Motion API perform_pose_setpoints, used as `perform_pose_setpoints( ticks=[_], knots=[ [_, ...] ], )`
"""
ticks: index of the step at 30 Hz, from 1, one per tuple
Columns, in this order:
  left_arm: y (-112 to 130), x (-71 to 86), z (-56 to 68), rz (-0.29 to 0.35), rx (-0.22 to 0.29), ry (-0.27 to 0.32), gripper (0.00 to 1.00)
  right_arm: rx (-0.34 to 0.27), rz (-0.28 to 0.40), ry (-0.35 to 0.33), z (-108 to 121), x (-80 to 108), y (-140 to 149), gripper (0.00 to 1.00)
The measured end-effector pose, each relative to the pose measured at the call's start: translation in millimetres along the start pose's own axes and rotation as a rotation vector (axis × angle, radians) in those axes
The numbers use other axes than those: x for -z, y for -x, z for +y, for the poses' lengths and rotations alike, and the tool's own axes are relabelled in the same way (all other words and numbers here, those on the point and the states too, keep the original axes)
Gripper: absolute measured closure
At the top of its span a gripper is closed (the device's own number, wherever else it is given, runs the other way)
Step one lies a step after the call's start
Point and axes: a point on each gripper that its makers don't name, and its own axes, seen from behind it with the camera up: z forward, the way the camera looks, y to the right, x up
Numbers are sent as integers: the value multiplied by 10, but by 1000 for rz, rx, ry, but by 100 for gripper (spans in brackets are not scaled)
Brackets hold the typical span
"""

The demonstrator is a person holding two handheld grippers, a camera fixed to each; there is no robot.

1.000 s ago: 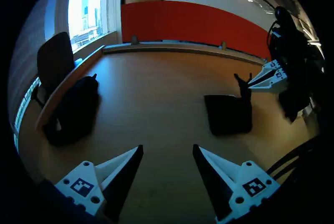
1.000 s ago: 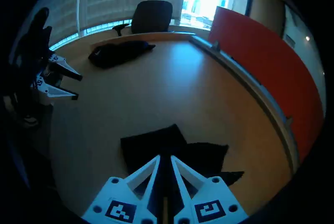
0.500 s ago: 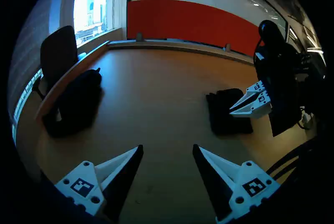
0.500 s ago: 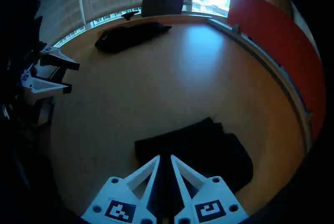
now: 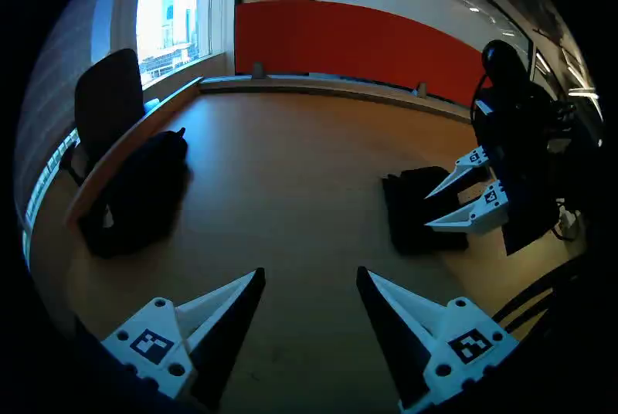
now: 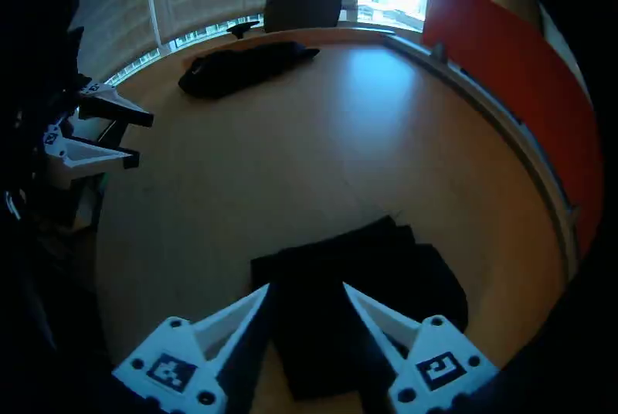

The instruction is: Fold towel

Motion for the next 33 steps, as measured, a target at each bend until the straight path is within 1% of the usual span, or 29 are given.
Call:
perform_pose_setpoints(
  ticks=[1, 7, 15, 33],
  knots=[
    [-2, 0, 1, 0, 0, 0, 13, 0, 1, 2, 2, 8, 3, 32],
    [-14, 0, 4, 1, 0, 0, 12, -15, 6, 15, 20, 58, 30, 29],
    [-17, 16, -13, 5, 0, -5, 13, -44, 11, 33, 22, 157, 134, 29],
    [1, 34, -45, 10, -15, -6, 13, -114, -13, 96, -1, 409, 596, 29]
  ],
)
